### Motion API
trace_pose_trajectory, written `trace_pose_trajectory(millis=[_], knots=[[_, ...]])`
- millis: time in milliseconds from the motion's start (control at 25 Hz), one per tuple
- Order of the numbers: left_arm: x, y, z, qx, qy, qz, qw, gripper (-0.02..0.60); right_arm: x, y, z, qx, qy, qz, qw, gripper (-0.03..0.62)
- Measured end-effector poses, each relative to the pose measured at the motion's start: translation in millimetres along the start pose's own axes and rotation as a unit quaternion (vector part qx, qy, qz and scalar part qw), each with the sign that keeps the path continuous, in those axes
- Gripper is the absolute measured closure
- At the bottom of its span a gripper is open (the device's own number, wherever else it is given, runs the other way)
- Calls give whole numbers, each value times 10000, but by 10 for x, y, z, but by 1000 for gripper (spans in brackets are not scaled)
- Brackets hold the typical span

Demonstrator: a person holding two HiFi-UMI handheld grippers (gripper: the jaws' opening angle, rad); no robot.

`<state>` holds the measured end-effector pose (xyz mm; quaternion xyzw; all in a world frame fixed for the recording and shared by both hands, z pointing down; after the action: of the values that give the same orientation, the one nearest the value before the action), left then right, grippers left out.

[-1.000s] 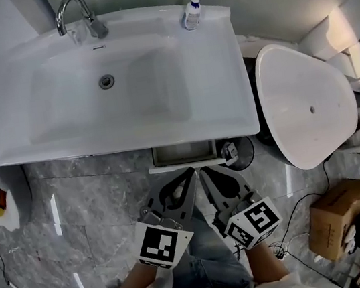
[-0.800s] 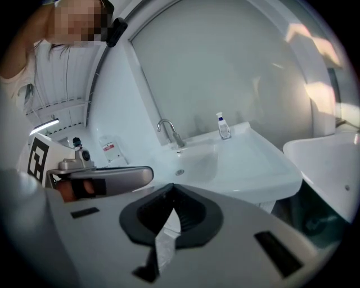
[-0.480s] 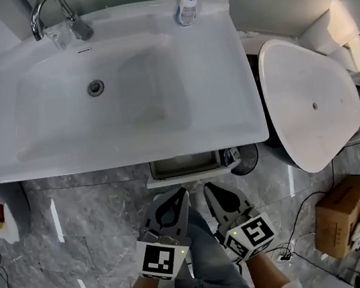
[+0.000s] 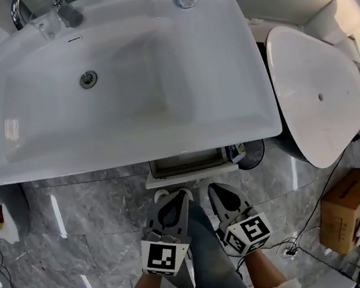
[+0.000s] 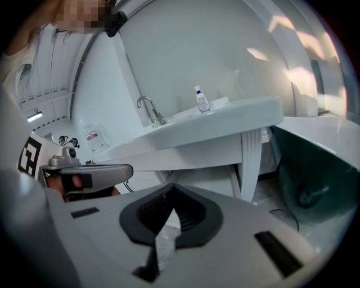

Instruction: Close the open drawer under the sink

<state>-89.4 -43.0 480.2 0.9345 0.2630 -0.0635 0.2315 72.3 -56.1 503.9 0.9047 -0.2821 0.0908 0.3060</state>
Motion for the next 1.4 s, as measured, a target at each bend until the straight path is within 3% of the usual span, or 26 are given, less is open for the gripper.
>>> trace_pose_trajectory(millis=[360, 680, 1400], knots=[[16, 201, -522, -224, -31, -39, 9997, 566, 170, 155, -478, -106, -91, 171, 9998, 583], [-143, 316, -933, -636, -32, 148, 9979, 566, 321, 373, -760, -354, -2, 97, 9993, 583], [-221, 556, -1123, -706, -187, 452, 9963, 566, 414, 657, -857, -421, -3, 41, 9991, 583]])
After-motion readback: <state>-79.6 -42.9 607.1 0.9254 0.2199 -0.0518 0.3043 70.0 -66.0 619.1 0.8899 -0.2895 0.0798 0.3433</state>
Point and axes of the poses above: the fingertips, and each gripper's own axes: y forward along the fingers, x to its right, z out of its top, the point moved 8 cm from there along -y, backward along the fingers
